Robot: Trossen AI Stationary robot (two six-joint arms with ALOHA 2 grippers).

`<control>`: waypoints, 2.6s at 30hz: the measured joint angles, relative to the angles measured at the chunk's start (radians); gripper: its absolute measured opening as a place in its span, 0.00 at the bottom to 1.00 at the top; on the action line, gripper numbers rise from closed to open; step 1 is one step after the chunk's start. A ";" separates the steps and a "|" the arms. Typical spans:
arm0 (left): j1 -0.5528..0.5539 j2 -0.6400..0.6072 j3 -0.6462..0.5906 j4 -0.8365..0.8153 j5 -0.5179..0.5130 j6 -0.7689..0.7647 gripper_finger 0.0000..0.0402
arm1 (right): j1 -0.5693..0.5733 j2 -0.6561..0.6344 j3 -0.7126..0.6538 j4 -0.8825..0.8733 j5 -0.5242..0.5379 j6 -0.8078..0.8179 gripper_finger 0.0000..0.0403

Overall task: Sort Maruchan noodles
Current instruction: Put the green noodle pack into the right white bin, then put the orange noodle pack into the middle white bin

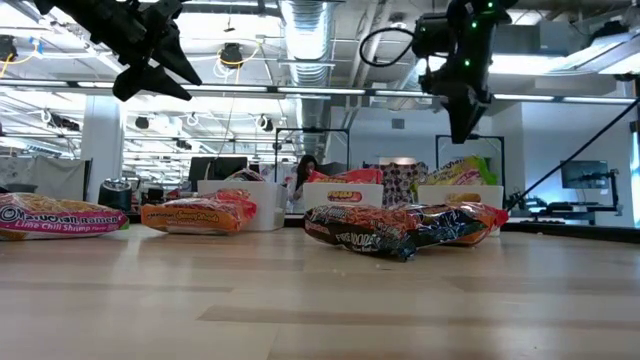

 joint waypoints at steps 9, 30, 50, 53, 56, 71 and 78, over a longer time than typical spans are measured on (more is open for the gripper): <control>0.000 0.000 0.000 0.000 0.000 -0.001 0.42 | -0.020 0.022 -0.033 -0.037 -0.289 0.079 0.36; 0.000 0.000 0.000 -0.001 -0.002 0.008 0.42 | -0.128 0.248 -0.071 -0.038 -0.170 0.053 0.32; 0.000 0.000 0.000 0.000 0.000 0.008 0.42 | -0.087 0.112 -0.070 -0.097 -0.203 0.024 0.29; 0.000 0.000 0.000 0.000 0.000 0.009 0.42 | -0.060 0.072 -0.070 -0.095 -0.204 0.055 0.29; 0.000 0.000 0.000 0.000 0.000 0.026 0.42 | -0.031 0.037 -0.070 -0.095 -0.205 0.079 0.29; 0.000 0.000 0.000 -0.073 -0.012 0.093 0.51 | 0.158 -0.063 -0.070 -0.090 -0.205 0.254 0.30; -0.005 0.001 0.000 -0.034 0.002 0.094 0.53 | 0.246 -0.072 -0.070 -0.090 -0.206 0.422 0.30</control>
